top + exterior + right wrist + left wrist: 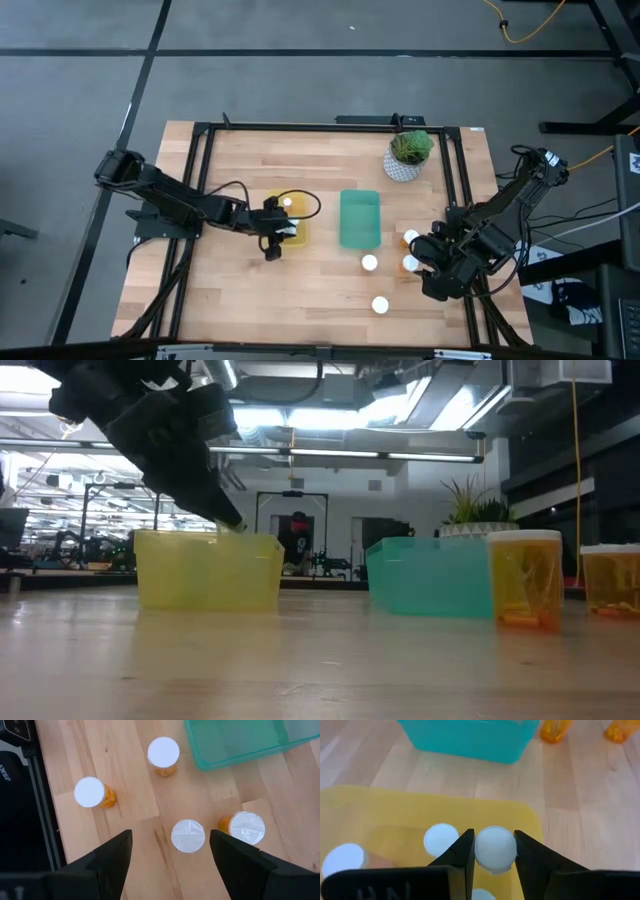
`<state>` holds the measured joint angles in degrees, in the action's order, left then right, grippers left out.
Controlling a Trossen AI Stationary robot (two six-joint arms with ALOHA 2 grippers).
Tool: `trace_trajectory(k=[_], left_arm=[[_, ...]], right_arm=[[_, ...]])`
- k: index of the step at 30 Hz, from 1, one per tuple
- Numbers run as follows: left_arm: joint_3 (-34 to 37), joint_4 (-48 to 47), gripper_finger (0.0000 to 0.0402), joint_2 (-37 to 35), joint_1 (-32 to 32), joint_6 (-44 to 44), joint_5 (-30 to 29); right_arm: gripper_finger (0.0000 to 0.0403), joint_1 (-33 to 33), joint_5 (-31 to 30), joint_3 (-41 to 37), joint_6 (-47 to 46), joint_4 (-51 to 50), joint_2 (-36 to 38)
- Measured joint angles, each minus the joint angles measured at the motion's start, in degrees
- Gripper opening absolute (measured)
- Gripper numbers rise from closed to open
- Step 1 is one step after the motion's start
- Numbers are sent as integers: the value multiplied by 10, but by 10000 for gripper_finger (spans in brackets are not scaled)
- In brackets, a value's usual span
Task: Pick and place medicine bottles into bin by pill shape (circle, oval)
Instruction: Put the small yellow pill bottle into the yellow bin, then put the large orange pill bottle into the green bin
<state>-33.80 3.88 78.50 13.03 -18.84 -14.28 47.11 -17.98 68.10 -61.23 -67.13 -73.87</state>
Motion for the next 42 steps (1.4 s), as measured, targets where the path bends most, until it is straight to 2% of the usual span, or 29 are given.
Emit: trace_trajectory(k=[7, 13, 19, 29, 42], left_arm=[[0, 17, 97, 36, 3, -5, -2], [0, 70, 97, 64, 3, 13, -3], [0, 63, 102, 64, 3, 14, -5], [0, 57, 148, 64, 3, 14, -5], [-23, 61, 153, 37, 2, 62, -13]], right_arm=[[269, 0, 0, 0, 0, 0, 0], [269, 0, 0, 0, 0, 1, 0], [269, 0, 0, 0, 0, 0, 0], [269, 0, 0, 0, 0, 0, 0], [269, 0, 0, 0, 0, 1, 0]])
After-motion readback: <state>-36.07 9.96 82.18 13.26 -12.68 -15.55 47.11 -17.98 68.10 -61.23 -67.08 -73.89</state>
